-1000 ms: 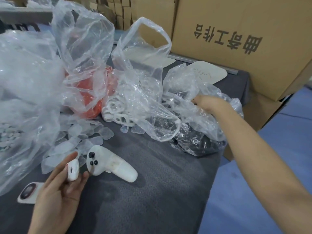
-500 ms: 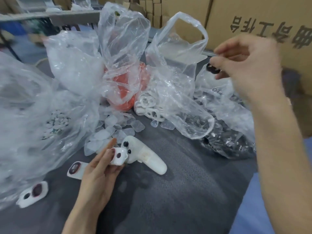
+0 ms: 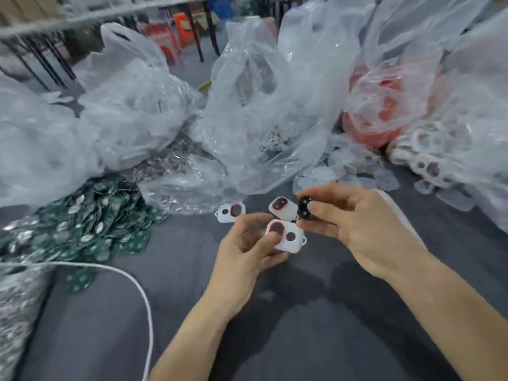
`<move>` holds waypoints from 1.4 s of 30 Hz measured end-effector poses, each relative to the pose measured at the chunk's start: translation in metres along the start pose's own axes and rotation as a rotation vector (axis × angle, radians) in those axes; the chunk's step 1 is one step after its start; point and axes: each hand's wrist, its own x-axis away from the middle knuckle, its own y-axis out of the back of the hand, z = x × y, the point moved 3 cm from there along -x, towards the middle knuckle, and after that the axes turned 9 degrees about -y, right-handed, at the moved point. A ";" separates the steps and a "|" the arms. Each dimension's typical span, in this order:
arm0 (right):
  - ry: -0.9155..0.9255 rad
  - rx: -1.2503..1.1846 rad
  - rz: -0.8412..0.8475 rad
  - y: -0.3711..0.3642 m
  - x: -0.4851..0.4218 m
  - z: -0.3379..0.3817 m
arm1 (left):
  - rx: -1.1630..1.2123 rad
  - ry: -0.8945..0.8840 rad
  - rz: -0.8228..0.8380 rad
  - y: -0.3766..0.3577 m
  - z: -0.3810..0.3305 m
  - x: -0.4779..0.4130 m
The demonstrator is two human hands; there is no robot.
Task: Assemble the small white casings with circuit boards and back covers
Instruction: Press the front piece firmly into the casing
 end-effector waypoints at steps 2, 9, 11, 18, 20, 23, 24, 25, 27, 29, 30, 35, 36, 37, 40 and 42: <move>-0.013 -0.044 -0.037 0.000 0.000 -0.004 | -0.006 -0.009 0.010 0.000 -0.001 0.000; -0.068 -0.057 -0.066 0.001 0.003 -0.020 | -0.011 -0.053 0.029 0.000 -0.001 0.002; -0.093 -0.038 -0.112 0.002 0.002 -0.024 | -0.012 -0.057 0.039 -0.001 -0.001 0.002; -0.258 -0.011 -0.078 -0.004 0.006 -0.049 | -0.173 -0.115 0.013 -0.002 -0.002 0.004; -0.277 -0.056 -0.057 -0.004 0.005 -0.051 | -0.211 -0.108 0.001 -0.001 -0.001 0.005; -0.289 -0.089 -0.039 -0.005 0.006 -0.052 | -0.246 -0.110 -0.011 -0.001 0.000 0.005; -0.285 -0.095 -0.033 -0.005 0.006 -0.053 | -0.259 -0.110 -0.014 -0.001 0.000 0.006; -0.274 -0.085 -0.033 -0.006 0.007 -0.053 | -0.277 -0.113 -0.017 -0.002 0.000 0.006; -0.229 -0.015 -0.063 -0.006 0.009 -0.052 | -0.345 -0.133 -0.031 -0.001 0.000 0.007; -0.198 0.027 -0.112 -0.006 0.010 -0.054 | -0.409 -0.151 -0.042 -0.001 0.000 0.008; -0.188 0.029 -0.135 -0.007 0.010 -0.055 | -0.414 -0.151 -0.044 -0.002 0.000 0.008; -0.103 -0.013 -0.222 -0.005 0.010 -0.052 | -0.396 -0.139 0.065 -0.003 0.003 0.009; -0.094 -0.024 -0.226 -0.005 0.009 -0.051 | -0.426 -0.153 0.080 -0.004 0.003 0.009; -0.088 -0.026 -0.222 -0.004 0.009 -0.051 | -0.453 -0.169 0.086 -0.004 0.003 0.008; -0.071 0.005 -0.187 -0.007 0.010 -0.051 | -0.533 -0.233 0.088 -0.005 0.004 0.009; -0.072 -0.001 -0.175 -0.009 0.010 -0.051 | -0.569 -0.262 0.097 -0.005 0.004 0.009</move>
